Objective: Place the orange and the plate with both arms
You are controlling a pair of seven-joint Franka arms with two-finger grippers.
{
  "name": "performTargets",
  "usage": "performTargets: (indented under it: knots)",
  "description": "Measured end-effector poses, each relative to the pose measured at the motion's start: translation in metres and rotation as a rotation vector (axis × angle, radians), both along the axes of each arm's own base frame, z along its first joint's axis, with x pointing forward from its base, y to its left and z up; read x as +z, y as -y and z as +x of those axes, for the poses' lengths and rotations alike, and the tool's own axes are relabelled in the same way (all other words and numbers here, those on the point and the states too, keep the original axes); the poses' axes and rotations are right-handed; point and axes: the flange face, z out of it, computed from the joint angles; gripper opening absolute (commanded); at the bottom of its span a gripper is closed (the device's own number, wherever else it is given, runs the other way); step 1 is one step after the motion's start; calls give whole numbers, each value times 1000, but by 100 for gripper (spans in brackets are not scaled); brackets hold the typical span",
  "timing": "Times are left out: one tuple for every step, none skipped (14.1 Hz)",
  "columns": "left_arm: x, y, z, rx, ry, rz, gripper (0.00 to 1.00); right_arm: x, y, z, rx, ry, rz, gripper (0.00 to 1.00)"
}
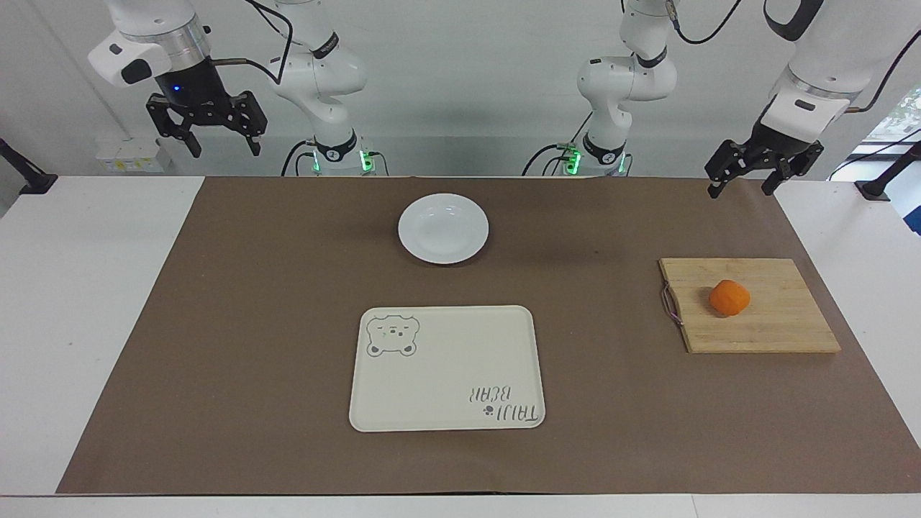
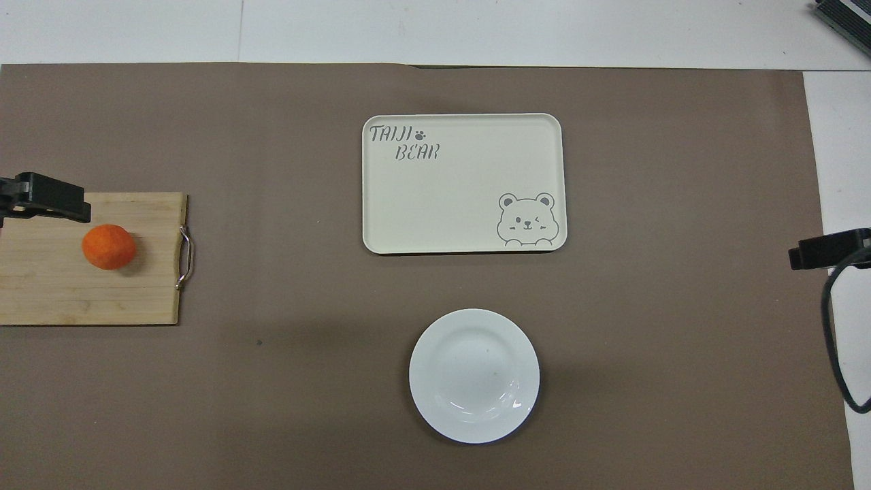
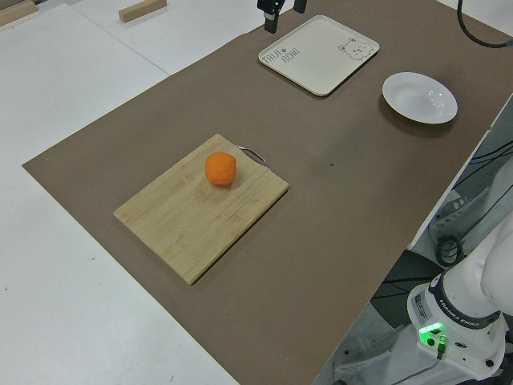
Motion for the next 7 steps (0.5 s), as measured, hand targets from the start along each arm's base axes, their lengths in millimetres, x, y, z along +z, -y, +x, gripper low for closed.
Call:
performTargets:
  knots:
    - [-2, 0, 0, 0, -4, 0, 100, 0, 0, 0, 0, 0, 0, 100]
    - [-6, 0, 0, 1, -8, 0, 100, 0, 0, 0, 0, 0, 0, 100]
    - [-10, -2, 1, 3, -12, 1, 100, 0, 0, 0, 0, 0, 0, 100]
    - [-14, -4, 1, 7, -15, 1, 100, 0, 0, 0, 0, 0, 0, 100]
    - [-16, -5, 1, 9, -18, 1, 100, 0, 0, 0, 0, 0, 0, 100]
    - [-17, -6, 1, 10, -18, 1, 100, 0, 0, 0, 0, 0, 0, 100]
    - [-19, -6, 2, 5, -16, 1, 100, 0, 0, 0, 0, 0, 0, 100]
